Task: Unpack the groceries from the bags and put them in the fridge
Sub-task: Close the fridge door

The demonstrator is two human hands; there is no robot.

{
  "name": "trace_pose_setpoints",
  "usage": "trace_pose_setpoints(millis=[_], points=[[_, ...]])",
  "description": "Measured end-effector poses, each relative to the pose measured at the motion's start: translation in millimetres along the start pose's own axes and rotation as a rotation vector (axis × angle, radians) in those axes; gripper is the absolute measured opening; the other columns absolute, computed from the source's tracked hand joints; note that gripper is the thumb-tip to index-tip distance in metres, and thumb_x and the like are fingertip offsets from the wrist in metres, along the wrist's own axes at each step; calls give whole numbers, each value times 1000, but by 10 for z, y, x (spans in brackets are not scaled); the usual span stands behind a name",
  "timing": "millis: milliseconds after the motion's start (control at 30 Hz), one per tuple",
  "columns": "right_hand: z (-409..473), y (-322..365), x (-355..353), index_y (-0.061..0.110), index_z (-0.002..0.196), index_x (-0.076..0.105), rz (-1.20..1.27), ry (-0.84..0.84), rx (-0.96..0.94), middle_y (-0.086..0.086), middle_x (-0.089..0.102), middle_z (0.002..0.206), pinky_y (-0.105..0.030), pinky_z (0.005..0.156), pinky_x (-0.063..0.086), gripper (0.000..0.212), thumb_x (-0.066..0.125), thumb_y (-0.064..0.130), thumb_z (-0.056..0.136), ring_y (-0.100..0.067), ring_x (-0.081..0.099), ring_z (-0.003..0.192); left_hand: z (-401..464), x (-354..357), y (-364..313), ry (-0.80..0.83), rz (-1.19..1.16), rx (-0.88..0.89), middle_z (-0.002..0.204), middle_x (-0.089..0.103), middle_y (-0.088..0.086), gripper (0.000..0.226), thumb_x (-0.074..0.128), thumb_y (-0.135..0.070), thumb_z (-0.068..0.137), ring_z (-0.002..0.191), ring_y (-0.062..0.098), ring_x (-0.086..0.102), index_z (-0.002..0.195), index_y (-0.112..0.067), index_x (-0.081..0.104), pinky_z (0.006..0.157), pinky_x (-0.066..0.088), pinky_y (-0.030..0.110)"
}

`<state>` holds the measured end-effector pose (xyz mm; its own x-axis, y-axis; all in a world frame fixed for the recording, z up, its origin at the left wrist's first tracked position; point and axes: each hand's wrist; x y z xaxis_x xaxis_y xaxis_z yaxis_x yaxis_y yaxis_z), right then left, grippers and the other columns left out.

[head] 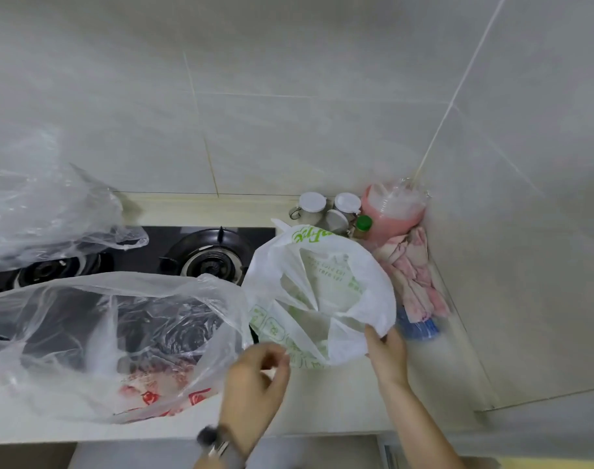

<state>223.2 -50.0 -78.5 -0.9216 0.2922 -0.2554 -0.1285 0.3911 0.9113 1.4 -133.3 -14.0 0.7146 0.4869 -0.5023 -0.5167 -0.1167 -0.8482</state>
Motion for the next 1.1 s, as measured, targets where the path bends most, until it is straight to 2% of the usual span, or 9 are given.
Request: trace_pose_setpoints(millis=[67,200,333,433,600,700,900,1000,1100], points=[[-136,11,-66,26,104,59,25,24,-88,12,66,96,-24,80,48,22,57,7,92,-4,61,90,86,518,-8,248,0,-17,97,65,1,28,60,3,82,82,-6,60,96,-22,63,62,46,7],[-271,-51,-182,24,89,59,-23,36,-154,-1,67,84,-20,67,45,21,60,4,89,-12,60,75,399,1176,138,415,518,214,136,36,-1,58,51,-5,84,111,20,50,136,-30,42,64,50,29],[-286,-140,-237,13,81,60,-37,37,-124,-5,63,72,-17,58,42,14,61,0,86,-16,54,65,589,1403,214,599,854,85,131,28,9,66,45,-11,91,98,26,52,145,-40,19,71,50,35],[-259,-198,-273,0,74,56,-61,34,-87,-12,56,65,-25,57,38,11,61,-1,84,-17,48,62,658,1382,450,611,983,-98,133,26,8,52,52,-20,91,106,26,50,137,-31,32,75,49,34],[-20,-206,-499,6,69,57,-10,-51,8,-3,50,61,-29,58,33,18,57,6,88,-17,42,60,710,1256,759,285,471,-321,120,46,15,25,42,-15,93,98,35,55,112,-6,56,83,47,38],[212,-262,-630,0,75,60,11,-96,90,-17,53,66,-30,63,34,14,57,8,86,-22,47,66,760,1205,803,98,163,-520,102,59,25,19,44,-6,93,93,40,57,103,4,57,76,44,40],[395,-170,-538,11,86,63,-50,-9,66,-5,67,83,-31,70,44,2,64,11,85,-27,62,84,648,1164,527,160,-132,-554,94,61,6,19,50,-8,89,79,26,61,106,-11,57,71,56,41],[359,-33,-405,2,103,55,-202,-103,-134,-9,62,96,-37,77,49,53,85,23,64,-33,60,94,509,1070,330,252,-104,-428,106,50,-10,36,57,-9,89,86,13,58,117,-29,45,61,52,30],[228,230,-291,7,113,53,-516,-260,-482,-18,55,110,-47,88,36,72,89,30,56,-38,48,106,277,884,267,307,-32,-349,123,50,-8,49,58,-11,89,91,7,59,135,-19,44,65,46,10]])
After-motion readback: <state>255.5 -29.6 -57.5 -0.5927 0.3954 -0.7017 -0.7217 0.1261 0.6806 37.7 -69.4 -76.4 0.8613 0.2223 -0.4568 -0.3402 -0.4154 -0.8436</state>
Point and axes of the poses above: each hand's wrist, its own z-axis towards the middle knuckle, its own x-axis out of the palm, y = z × x
